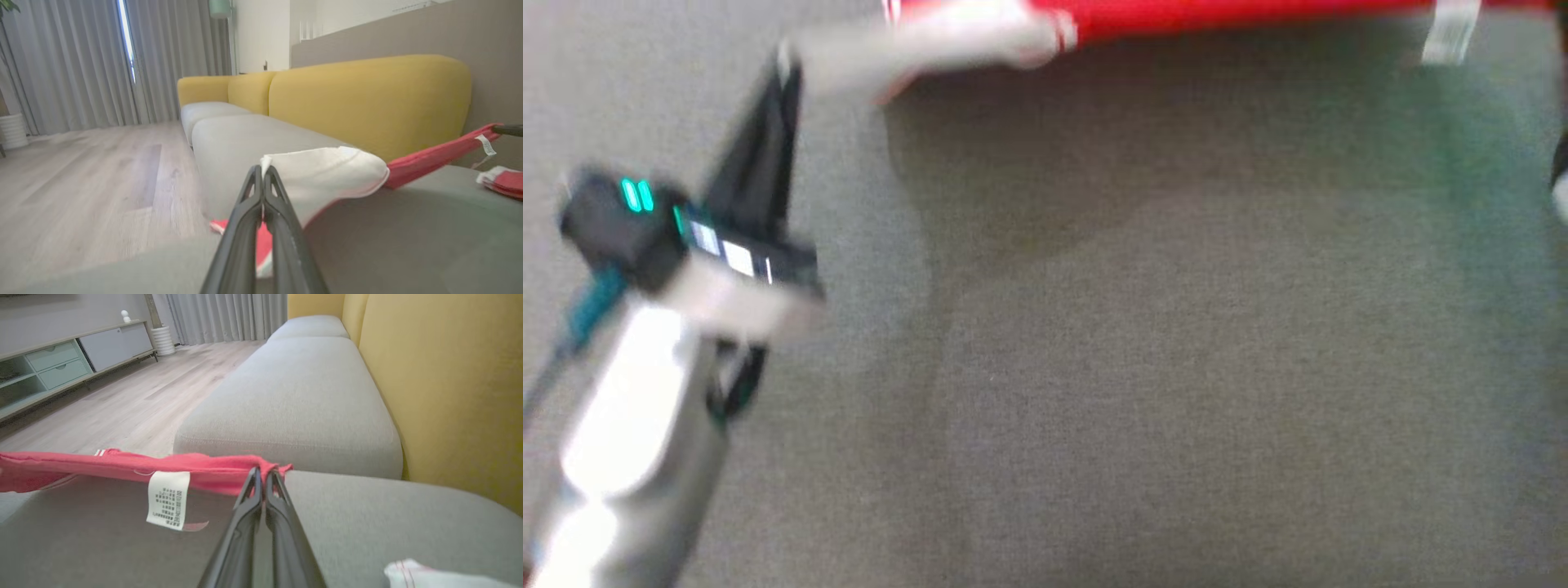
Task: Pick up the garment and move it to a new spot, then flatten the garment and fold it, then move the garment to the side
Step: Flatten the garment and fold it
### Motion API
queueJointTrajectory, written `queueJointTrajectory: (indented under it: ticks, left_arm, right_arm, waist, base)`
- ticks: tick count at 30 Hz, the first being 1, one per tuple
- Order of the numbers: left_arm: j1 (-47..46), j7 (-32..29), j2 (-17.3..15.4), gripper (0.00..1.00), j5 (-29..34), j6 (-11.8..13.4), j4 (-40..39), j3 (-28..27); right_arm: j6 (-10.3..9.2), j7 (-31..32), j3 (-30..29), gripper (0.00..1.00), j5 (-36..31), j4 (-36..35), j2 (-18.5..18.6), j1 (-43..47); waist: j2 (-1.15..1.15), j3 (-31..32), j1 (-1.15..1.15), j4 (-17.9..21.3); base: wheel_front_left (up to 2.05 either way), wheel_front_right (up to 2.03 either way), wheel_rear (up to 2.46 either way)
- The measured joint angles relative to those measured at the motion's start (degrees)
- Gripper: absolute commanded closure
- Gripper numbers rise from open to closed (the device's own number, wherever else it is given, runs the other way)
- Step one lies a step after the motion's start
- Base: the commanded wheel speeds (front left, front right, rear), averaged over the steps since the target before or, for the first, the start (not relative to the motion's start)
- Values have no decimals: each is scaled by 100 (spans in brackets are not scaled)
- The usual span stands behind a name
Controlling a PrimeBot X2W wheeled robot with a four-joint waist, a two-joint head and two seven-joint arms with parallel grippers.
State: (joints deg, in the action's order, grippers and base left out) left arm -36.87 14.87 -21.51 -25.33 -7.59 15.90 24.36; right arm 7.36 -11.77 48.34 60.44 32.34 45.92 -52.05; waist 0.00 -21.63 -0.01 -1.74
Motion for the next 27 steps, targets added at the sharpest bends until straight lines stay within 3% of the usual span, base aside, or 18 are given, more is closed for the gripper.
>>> queueJointTrajectory:
  ticks: [7,13,21,27]
  left_arm:
    - [2465,-1,-180,100,69,122,-869,26]
    - [3880,-16,-174,100,77,381,-1276,41]
    - [4768,-76,-216,100,3,404,-1503,214]
    - [4637,-76,-259,100,73,402,-1482,244]
  right_arm:
    - [0,-220,197,100,254,-293,193,1601]
    - [0,-243,-149,100,119,-615,188,2720]
    - [0,-243,-531,100,-89,-1100,235,4127]
    - [0,-243,-850,100,-163,-1195,213,4313]
  waist:
    - [0,762,0,57]
    - [0,1314,0,107]
    - [1,1770,0,129]
    - [0,1660,0,110]
  base:
    - [0,0,0]
    - [0,0,0]
    - [0,0,0]
    - [0,0,0]
